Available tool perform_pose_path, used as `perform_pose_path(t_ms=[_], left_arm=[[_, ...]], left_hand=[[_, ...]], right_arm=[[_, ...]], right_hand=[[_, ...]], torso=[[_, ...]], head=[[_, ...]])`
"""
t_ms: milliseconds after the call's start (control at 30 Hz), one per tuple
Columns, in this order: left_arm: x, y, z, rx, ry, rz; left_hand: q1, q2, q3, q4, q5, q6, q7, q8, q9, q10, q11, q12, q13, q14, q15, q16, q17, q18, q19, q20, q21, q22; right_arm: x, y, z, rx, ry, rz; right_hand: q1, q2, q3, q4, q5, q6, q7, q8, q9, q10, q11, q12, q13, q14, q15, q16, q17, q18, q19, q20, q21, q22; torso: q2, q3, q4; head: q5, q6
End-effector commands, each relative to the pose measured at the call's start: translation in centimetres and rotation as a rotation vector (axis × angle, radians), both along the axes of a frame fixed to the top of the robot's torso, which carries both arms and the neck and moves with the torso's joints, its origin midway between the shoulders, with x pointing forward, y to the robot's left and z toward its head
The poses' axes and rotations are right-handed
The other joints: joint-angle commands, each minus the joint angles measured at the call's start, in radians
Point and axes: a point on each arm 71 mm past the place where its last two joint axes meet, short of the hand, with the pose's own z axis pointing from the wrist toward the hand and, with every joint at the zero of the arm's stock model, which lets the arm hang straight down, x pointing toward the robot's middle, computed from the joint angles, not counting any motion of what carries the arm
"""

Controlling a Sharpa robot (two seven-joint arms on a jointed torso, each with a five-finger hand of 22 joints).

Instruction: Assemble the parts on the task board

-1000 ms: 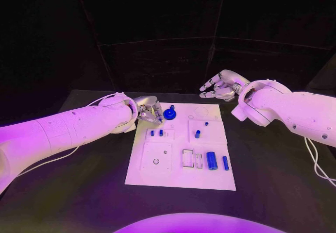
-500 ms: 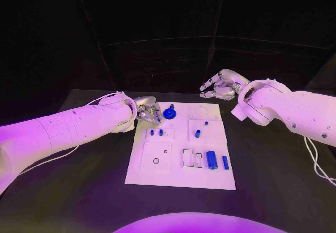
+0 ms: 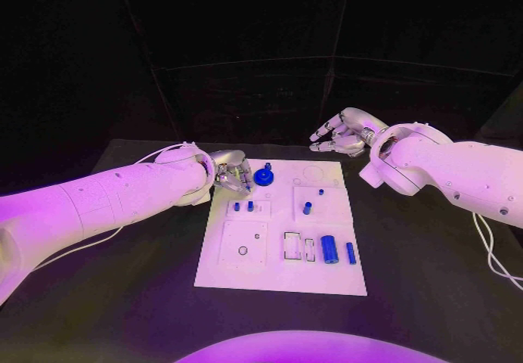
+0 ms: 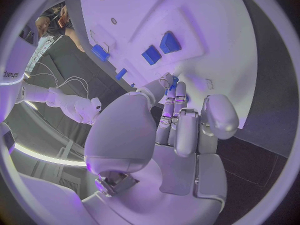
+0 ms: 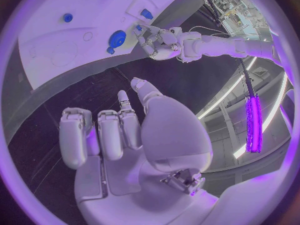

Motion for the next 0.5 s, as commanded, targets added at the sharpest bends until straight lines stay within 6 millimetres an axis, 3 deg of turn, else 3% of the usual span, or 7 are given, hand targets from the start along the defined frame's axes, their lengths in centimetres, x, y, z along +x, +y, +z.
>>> perform_pose_path(t_ms=[33, 500], left_arm=[[-0.18, -0.24, -0.32, 0.024, 0.015, -0.018], [-0.33, 0.22, -0.64, 0.052, 0.024, -0.007]], left_hand=[[0.001, -0.011, 0.002, -0.005, 0.001, 0.001, 0.006, -0.005, 0.002, 0.006, 0.001, -0.006, -0.001, 0.040, 0.001, -0.005, -0.001, -0.010, 0.001, -0.002, 0.003, 0.001], [-0.017, -0.025, -0.012, -0.005, 0.001, 0.005, 0.002, -0.010, -0.001, 0.012, 0.000, -0.013, -0.005, 0.040, 0.000, -0.003, -0.001, -0.009, -0.002, -0.002, 0.000, -0.001]], right_arm=[[0.00, 0.08, 0.19, 0.002, -0.011, 0.004], [0.05, 0.00, 0.15, 0.000, -0.007, 0.003]], right_hand=[[-0.010, 0.003, 0.006, -0.003, 0.003, 0.002, 0.002, -0.005, -0.001, 0.007, -0.004, 0.000, 0.134, 0.061, -0.007, -0.005, 0.057, 0.009, 0.012, -0.006, -0.006, 0.087], [-0.011, 0.002, 0.008, -0.003, 0.003, 0.002, 0.002, -0.005, -0.001, 0.006, -0.004, -0.001, 0.133, 0.061, -0.007, -0.006, 0.056, 0.009, 0.012, -0.006, -0.006, 0.087]], torso=[[0.000, -0.0007, -0.0003], [-0.001, -0.0011, 0.0008]], head=[[-0.001, -0.002], [-0.002, -0.006]])
